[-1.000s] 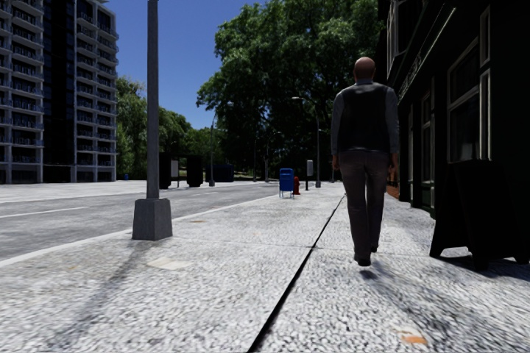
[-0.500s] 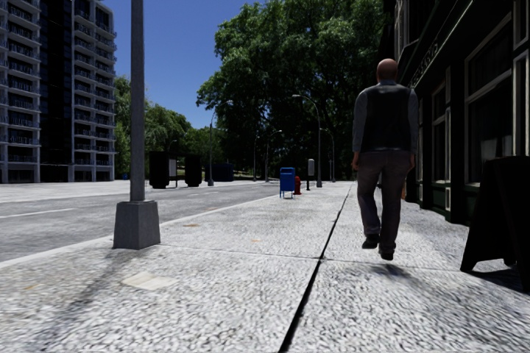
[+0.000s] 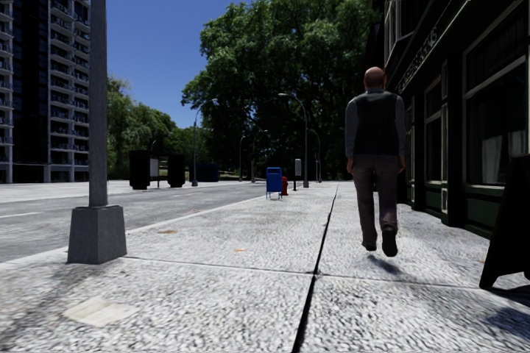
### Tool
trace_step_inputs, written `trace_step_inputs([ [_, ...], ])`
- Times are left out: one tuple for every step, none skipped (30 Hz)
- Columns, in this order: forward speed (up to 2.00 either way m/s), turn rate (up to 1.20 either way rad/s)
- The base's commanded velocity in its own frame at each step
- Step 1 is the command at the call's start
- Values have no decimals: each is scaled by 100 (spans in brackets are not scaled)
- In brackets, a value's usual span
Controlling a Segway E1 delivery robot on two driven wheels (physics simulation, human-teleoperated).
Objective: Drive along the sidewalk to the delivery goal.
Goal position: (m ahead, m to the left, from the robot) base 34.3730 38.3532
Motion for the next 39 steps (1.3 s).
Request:
trace_step_inputs([
  [89,-28],
  [103,-2],
  [114,0],
  [114,0],
  [118,0],
  [120,0],
  [121,0],
  [121,0],
  [121,0],
  [121,0],
  [121,0],
  [116,0],
  [116,0],
  [109,0],
  [104,0],
  [92,0],
  [92,0],
  [85,-25],
  [84,-44],
  [94,-49],
  [94,-49],
  [103,-50],
  [109,-46],
  [116,-30],
  [116,-30],
  [123,-18],
  [125,-1],
  [128,0],
  [128,0],
  [128,0],
  [128,0],
  [128,0],
  [128,0],
  [128,0],
  [128,0],
  [128,0],
  [128,0],
  [128,0],
  [128,0],
])
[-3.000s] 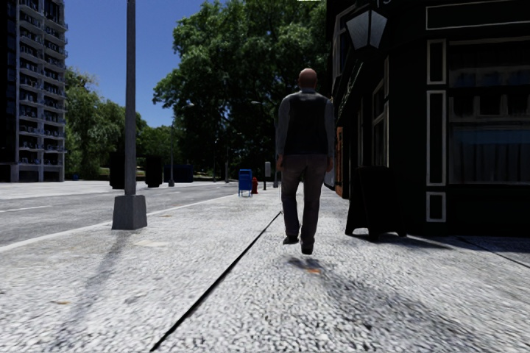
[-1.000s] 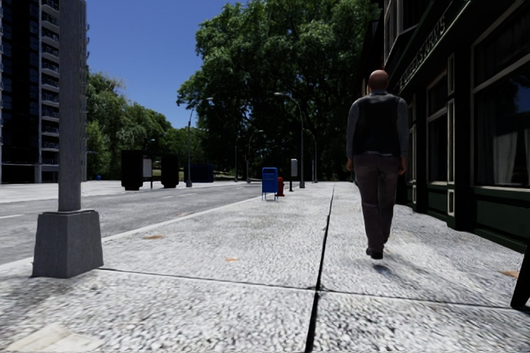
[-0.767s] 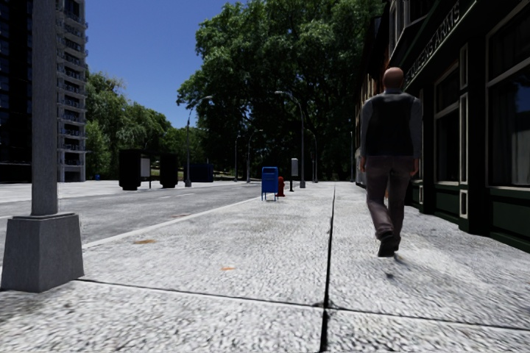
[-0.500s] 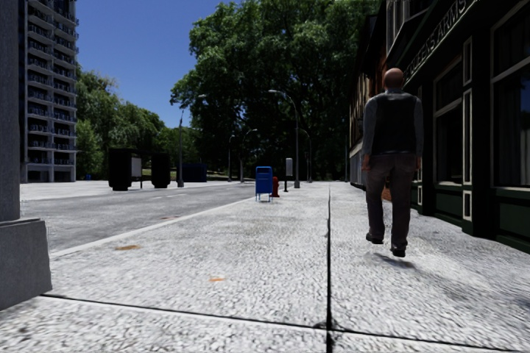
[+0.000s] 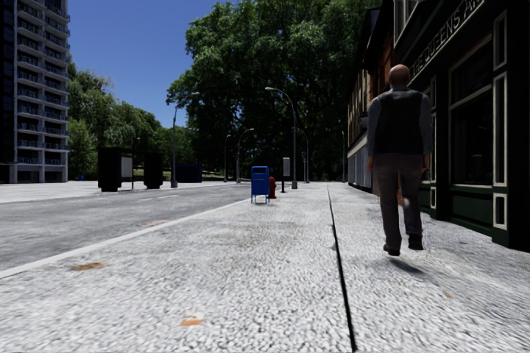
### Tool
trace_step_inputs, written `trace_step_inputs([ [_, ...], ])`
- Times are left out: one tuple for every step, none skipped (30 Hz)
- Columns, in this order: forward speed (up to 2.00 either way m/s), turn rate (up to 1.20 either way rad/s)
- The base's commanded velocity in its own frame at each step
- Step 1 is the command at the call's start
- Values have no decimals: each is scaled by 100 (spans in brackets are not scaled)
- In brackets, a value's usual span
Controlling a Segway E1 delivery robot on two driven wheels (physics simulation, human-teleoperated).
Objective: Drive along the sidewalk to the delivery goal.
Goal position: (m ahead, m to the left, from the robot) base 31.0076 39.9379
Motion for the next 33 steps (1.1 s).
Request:
trace_step_inputs([
  [128,0],
  [128,0],
  [128,0],
  [119,0],
  [106,0],
  [94,0],
  [94,0],
  [88,-16],
  [86,-30],
  [85,-37],
  [85,-37],
  [85,-39],
  [87,-39],
  [88,-35],
  [88,-35],
  [88,-32],
  [88,-31],
  [88,-31],
  [88,-31],
  [88,-31],
  [88,-31],
  [88,-31],
  [88,-31],
  [88,-31],
  [88,-31],
  [89,-31],
  [91,-31],
  [91,-31],
  [95,-28],
  [99,-23],
  [103,-14],
  [103,-14],
  [106,-3],
])
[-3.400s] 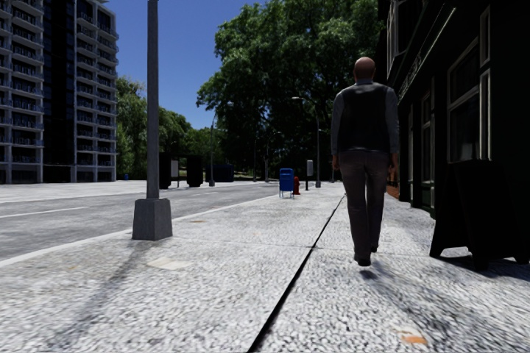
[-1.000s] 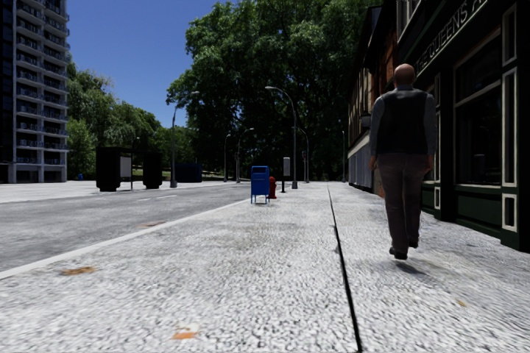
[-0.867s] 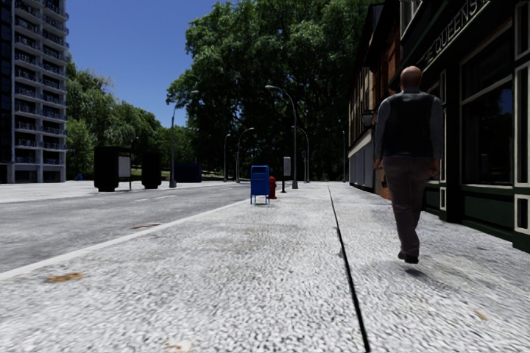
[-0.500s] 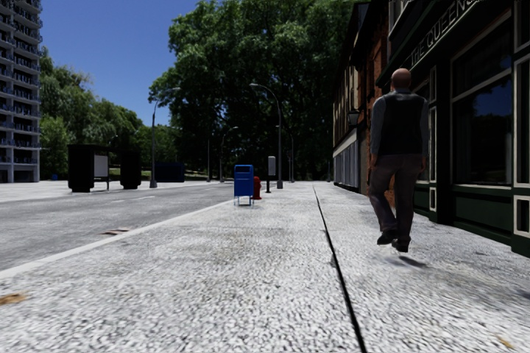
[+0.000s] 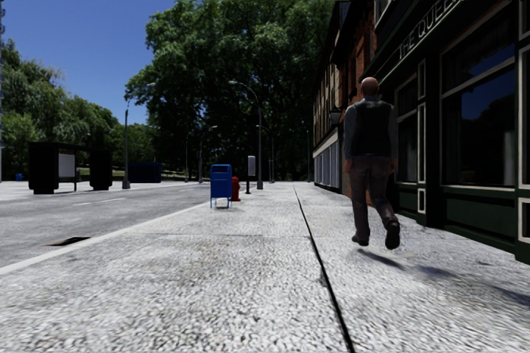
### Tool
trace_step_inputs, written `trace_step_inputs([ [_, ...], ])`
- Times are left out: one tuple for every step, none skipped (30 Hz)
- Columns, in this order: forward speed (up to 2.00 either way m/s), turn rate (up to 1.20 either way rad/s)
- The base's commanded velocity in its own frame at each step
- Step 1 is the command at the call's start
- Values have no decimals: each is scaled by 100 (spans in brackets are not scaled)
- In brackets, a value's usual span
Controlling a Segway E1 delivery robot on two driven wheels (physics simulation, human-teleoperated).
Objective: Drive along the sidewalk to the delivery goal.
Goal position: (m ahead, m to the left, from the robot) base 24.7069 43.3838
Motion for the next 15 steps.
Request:
trace_step_inputs([
  [110,0],
  [114,0],
  [114,0],
  [115,0],
  [115,0],
  [115,0],
  [115,0],
  [115,0],
  [115,0],
  [115,0],
  [115,0],
  [115,0],
  [115,0],
  [115,0],
  [115,0],
])
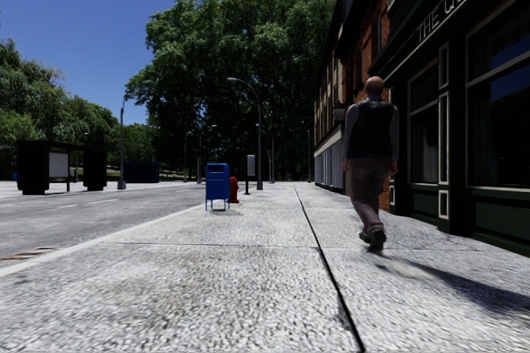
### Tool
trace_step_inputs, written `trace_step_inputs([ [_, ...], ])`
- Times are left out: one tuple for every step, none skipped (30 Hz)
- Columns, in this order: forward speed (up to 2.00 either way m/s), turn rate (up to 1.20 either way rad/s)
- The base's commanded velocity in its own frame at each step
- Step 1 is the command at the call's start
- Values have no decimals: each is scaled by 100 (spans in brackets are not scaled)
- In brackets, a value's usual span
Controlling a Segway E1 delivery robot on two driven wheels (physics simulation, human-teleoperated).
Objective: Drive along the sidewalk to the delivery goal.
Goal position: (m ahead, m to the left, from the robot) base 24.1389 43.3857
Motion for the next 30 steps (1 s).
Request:
trace_step_inputs([
  [115,0],
  [115,0],
  [117,0],
  [130,0],
  [156,0],
  [156,0],
  [172,0],
  [184,0],
  [192,0],
  [192,0],
  [196,0],
  [196,0],
  [196,0],
  [196,0],
  [197,0],
  [195,1],
  [195,31],
  [195,31],
  [194,41],
  [194,44],
  [194,41],
  [194,41],
  [193,21],
  [193,5],
  [193,0],
  [193,0],
  [193,0],
  [193,0],
  [193,0],
  [193,0],
])
